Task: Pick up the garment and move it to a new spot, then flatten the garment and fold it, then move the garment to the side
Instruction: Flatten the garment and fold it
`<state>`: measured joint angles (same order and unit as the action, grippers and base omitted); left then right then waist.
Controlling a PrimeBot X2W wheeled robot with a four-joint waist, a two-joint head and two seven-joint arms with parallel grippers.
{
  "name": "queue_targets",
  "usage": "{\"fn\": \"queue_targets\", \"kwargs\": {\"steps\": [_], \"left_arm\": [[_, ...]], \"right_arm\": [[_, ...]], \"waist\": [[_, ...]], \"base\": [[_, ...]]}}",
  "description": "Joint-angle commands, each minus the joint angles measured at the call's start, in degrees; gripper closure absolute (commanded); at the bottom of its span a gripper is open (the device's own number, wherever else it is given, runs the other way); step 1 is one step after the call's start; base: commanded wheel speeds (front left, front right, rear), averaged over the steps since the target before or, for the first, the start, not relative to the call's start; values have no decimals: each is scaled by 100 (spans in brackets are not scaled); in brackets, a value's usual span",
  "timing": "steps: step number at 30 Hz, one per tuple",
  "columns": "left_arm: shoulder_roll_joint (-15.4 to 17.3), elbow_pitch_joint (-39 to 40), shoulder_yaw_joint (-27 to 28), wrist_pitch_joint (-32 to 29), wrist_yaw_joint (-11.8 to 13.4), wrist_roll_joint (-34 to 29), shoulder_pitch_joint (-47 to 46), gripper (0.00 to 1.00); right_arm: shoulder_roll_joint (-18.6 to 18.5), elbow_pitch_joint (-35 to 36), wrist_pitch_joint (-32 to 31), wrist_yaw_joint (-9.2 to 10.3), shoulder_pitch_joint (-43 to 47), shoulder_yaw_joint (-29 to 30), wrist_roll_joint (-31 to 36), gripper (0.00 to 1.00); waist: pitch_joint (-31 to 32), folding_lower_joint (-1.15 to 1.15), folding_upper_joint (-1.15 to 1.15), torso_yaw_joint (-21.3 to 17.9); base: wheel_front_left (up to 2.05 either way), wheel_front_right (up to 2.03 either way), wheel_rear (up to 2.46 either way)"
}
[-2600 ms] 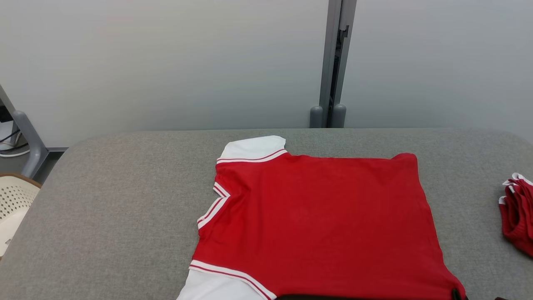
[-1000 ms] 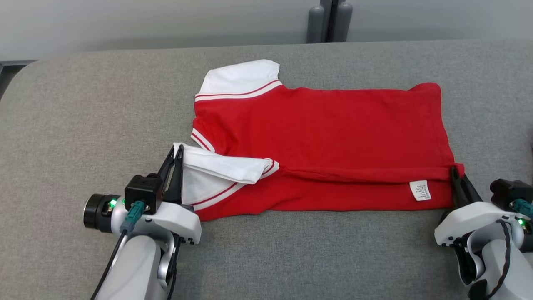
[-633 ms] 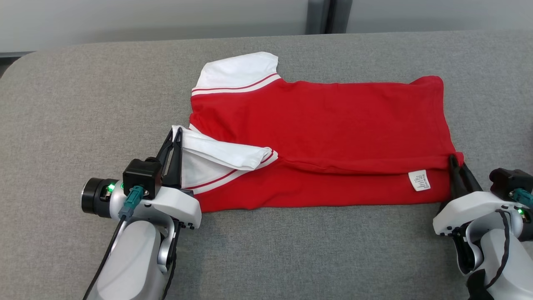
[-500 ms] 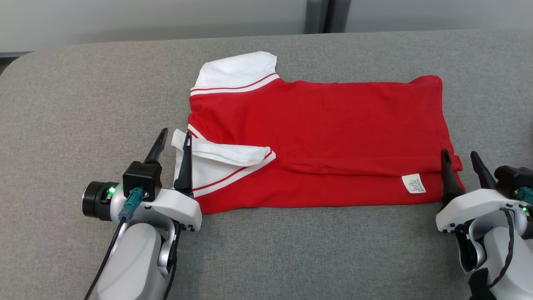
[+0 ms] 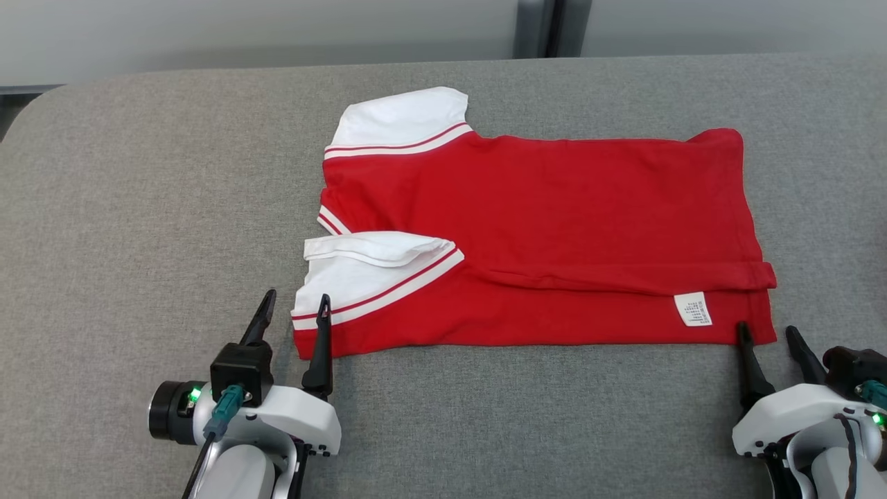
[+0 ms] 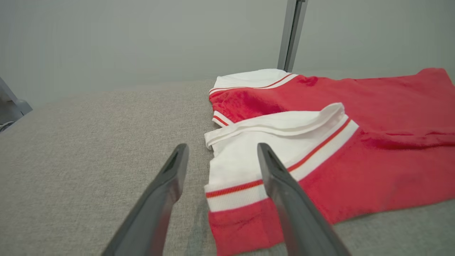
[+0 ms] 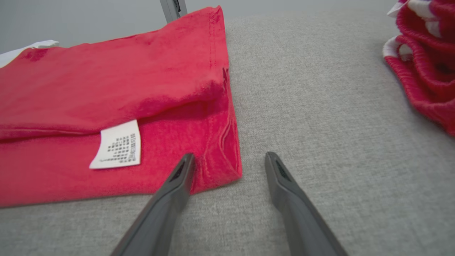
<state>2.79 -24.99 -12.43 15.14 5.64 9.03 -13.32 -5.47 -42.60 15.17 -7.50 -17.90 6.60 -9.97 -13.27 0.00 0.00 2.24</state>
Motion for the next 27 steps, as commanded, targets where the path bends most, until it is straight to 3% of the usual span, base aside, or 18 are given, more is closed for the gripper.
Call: {"fn": "queue_targets", "kwargs": {"steps": [1, 4, 5, 7, 8, 27], "left_arm": [[27, 22, 0, -4, 33, -7, 26, 0], [25, -14, 7, -4, 11, -65, 26, 0], [27, -29, 12, -4, -1, -78, 27, 0], [26, -58, 21, -4, -16, -96, 50, 0], [25, -72, 26, -4, -19, -87, 72, 0], [25, -896, -269, -5, -101, 647, 106, 0]], "right_arm": [[-23, -68, -8, 2, -28, 12, 36, 0], [0, -230, -14, 1, -131, 13, 19, 0], [-2, -313, -15, 1, -148, -16, 6, 23], [-2, -459, -22, 1, -192, -76, -30, 84], [-9, -491, -22, 1, -205, -111, -39, 100], [-80, 32, -6, 3, -190, -269, -349, 100]], "waist": [[-15, 0, 0, 26], [-36, 0, 0, 59], [-38, 0, 0, 68], [-30, 0, 0, 83], [-26, 0, 0, 87], [-45, 0, 0, -84]], "base": [[0, 0, 0], [0, 0, 0], [0, 0, 0], [0, 0, 0], [0, 0, 0], [0, 0, 0]]}}
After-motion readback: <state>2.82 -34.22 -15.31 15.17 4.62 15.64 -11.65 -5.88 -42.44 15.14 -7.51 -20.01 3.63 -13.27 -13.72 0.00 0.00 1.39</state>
